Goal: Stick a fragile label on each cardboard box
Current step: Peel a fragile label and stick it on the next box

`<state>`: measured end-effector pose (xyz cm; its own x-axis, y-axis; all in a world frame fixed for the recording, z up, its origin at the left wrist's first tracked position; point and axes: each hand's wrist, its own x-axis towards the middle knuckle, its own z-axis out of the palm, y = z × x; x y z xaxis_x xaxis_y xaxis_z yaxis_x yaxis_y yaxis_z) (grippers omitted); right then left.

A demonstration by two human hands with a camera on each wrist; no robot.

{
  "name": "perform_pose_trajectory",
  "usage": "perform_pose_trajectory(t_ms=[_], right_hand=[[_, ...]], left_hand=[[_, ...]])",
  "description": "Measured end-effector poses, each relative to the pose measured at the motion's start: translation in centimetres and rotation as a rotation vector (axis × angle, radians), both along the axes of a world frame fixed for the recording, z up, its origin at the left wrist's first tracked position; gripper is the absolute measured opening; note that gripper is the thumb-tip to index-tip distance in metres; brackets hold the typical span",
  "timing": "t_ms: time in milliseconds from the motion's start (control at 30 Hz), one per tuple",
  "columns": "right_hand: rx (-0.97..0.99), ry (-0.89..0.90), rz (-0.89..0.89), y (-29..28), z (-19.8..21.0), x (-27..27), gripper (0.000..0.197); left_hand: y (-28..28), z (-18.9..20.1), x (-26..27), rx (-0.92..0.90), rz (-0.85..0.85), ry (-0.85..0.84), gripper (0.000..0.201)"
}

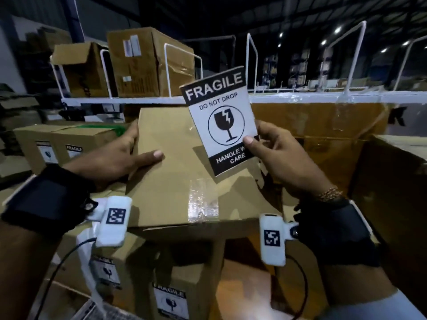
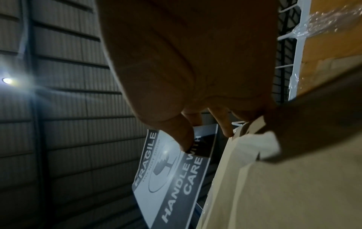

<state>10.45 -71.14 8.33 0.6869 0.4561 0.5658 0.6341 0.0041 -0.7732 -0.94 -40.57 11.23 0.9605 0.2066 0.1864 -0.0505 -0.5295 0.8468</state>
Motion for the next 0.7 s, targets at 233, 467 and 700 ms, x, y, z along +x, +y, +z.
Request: perform_pose_trajectory(t_ms=[233,467,700], right_hand=[[-0.008,0.017,-0.135,-7.4,-3.3,-2.5,0.058],[-0.098,-0.012,-0.329,-14.7,-5.1,-9.5,0.062],[-0.199,0.063,-0.453,-19.8,-9.0,-15.7,0.041]], left_hand=[[-7.3,-1.4,-1.8,-0.003,-0.070,0.028,0.093],[-13.6,-2.9,-5.5,0.027,-0.184,0.056,0.097],[-17.9,-8.5,-8.3,-0.052,-0.294,0.142,0.104]])
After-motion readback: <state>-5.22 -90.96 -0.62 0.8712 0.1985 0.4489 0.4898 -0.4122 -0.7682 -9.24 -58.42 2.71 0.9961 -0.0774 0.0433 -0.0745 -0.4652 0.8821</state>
